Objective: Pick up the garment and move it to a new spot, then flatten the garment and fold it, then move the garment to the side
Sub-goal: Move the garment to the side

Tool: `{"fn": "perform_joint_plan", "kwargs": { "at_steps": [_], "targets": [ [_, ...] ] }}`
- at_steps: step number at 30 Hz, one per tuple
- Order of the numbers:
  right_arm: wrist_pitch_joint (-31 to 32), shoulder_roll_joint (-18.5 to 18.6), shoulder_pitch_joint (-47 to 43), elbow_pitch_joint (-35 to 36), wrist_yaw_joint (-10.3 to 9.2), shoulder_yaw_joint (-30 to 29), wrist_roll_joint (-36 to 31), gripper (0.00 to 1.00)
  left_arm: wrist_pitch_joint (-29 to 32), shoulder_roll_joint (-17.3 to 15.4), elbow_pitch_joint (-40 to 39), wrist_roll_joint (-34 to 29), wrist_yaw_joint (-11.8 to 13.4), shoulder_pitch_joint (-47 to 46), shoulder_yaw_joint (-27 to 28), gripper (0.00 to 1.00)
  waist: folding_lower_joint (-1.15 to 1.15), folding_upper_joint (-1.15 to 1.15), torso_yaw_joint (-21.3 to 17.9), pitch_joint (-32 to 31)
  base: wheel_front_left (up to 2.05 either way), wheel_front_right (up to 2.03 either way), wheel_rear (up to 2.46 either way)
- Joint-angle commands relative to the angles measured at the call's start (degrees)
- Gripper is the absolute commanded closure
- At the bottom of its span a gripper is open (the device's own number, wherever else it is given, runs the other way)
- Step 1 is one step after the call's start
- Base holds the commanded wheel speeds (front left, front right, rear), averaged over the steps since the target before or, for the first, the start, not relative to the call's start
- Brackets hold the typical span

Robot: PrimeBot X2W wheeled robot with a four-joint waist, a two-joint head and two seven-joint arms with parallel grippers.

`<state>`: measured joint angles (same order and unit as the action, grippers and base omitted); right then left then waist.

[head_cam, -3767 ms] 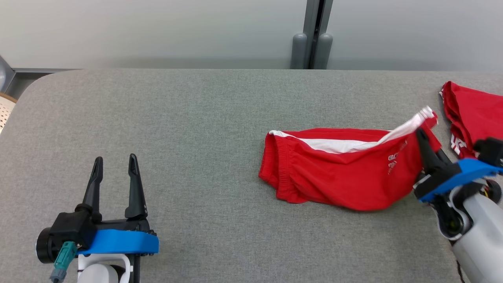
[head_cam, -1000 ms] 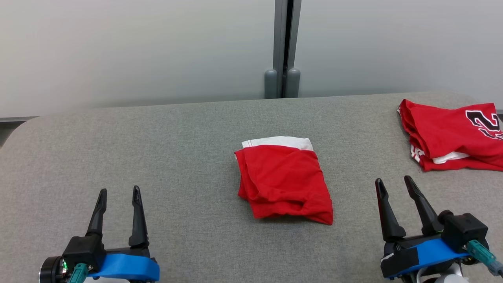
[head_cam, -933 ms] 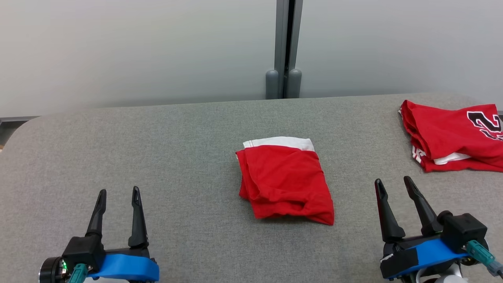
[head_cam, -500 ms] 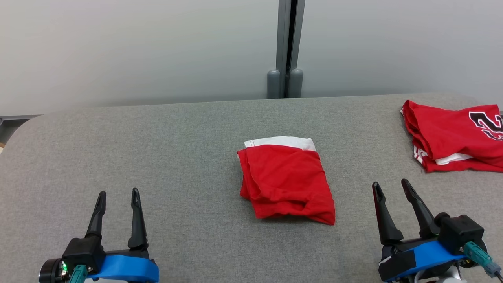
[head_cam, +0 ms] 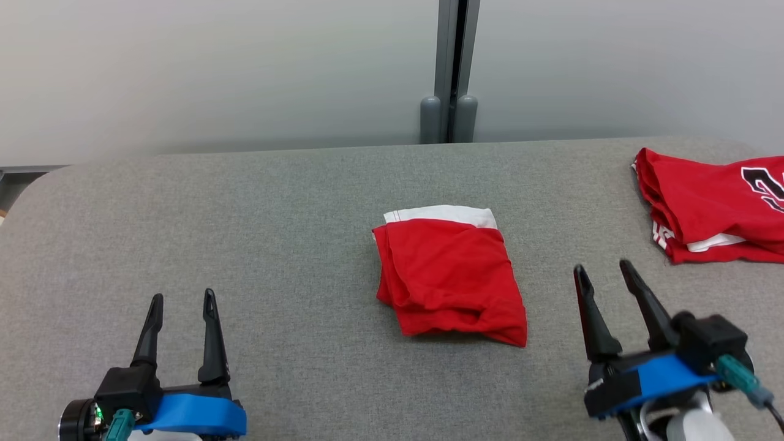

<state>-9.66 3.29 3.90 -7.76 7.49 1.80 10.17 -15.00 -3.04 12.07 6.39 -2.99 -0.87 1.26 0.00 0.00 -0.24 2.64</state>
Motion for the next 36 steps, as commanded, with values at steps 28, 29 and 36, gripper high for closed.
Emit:
{"fn": "perform_joint_plan", "kwargs": {
  "at_steps": [28,29,36],
  "targets": [
    [-0.26,6.50,26.49,-38.25,0.01,7.04,2.30,0.00,-0.25,0.15,0.81,1.89,-0.03,-7.34,-3.11,0.00,0.00,0.00,9.14,8.42,0.00,0.00,0.00],
    [-0.51,6.45,26.89,-39.77,0.01,7.21,2.49,0.00,-0.25,0.15,0.87,1.98,-0.04,-7.48,-3.18,0.00,0.00,0.00,9.29,8.58,0.00,0.00,0.00],
    [-1.75,5.30,28.96,-49.20,0.01,10.06,3.23,0.00,-0.25,0.17,0.93,2.66,0.49,-7.90,-3.78,0.00,0.00,0.00,9.80,9.17,0.00,0.00,0.00]
  ]
}}
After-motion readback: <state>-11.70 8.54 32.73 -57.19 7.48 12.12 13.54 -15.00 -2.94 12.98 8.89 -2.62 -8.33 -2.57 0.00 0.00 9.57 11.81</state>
